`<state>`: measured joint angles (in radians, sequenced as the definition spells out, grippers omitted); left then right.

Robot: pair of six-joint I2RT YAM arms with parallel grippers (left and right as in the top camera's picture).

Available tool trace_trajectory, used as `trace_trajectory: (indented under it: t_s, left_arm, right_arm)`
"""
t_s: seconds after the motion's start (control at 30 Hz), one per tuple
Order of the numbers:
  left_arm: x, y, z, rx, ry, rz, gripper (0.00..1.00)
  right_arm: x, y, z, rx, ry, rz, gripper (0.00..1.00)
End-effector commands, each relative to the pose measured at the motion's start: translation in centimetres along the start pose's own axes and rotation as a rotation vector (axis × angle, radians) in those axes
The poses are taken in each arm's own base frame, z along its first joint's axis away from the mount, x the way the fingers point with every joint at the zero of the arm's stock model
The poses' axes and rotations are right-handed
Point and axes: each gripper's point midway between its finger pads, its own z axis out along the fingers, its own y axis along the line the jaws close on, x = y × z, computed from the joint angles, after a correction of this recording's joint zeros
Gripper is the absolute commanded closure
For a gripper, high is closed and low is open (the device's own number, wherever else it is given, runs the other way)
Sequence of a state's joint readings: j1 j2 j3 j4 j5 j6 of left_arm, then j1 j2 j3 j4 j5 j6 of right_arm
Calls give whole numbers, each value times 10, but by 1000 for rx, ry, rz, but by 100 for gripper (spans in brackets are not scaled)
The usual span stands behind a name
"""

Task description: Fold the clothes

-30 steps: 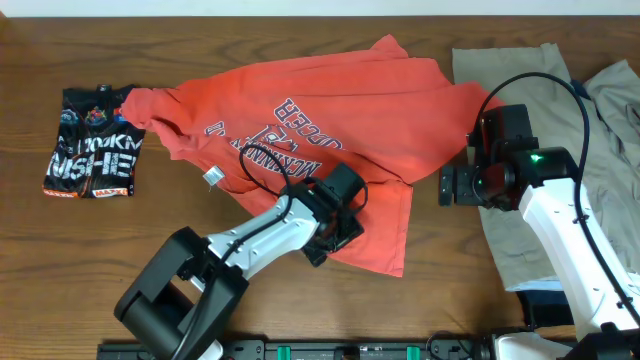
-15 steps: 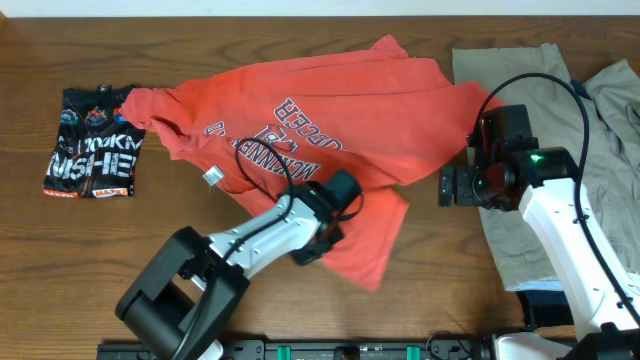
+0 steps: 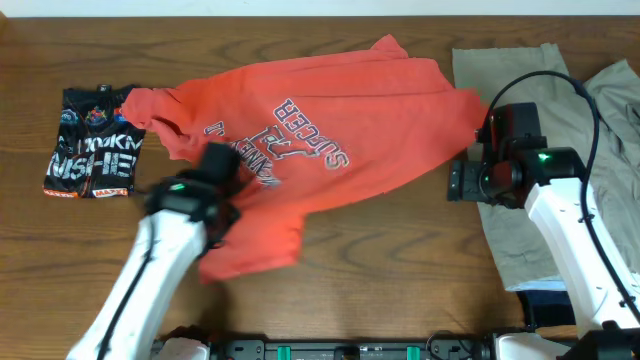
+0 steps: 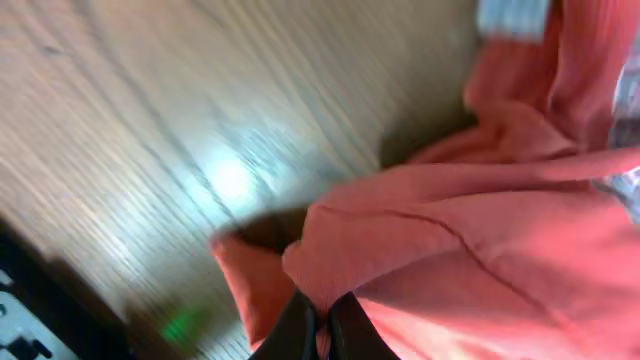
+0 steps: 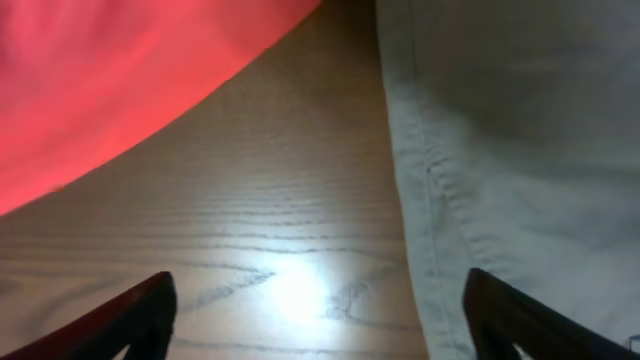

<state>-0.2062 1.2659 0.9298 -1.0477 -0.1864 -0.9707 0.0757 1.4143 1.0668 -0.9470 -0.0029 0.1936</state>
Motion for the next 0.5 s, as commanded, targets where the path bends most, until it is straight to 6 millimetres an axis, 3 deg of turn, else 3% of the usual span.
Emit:
trace_trajectory:
  t_s: [0.0,0.03,0.17,0.47]
  left_arm:
    - [-17,18,-7,23,-6,-33,94]
    - [-19,23,-7,19,0,-46,94]
    - [-28,43,-4,-24,9,-61,94]
    - [-48,78,2,-76,18,-190,94]
  right_arm:
    - [-1,-8,11,18,24,22,22]
    - [-1,-8,15,20,35,18,32]
    - [0,-13,37,45,84,-3,98]
    - [-1,-43,98,88,177,60,99]
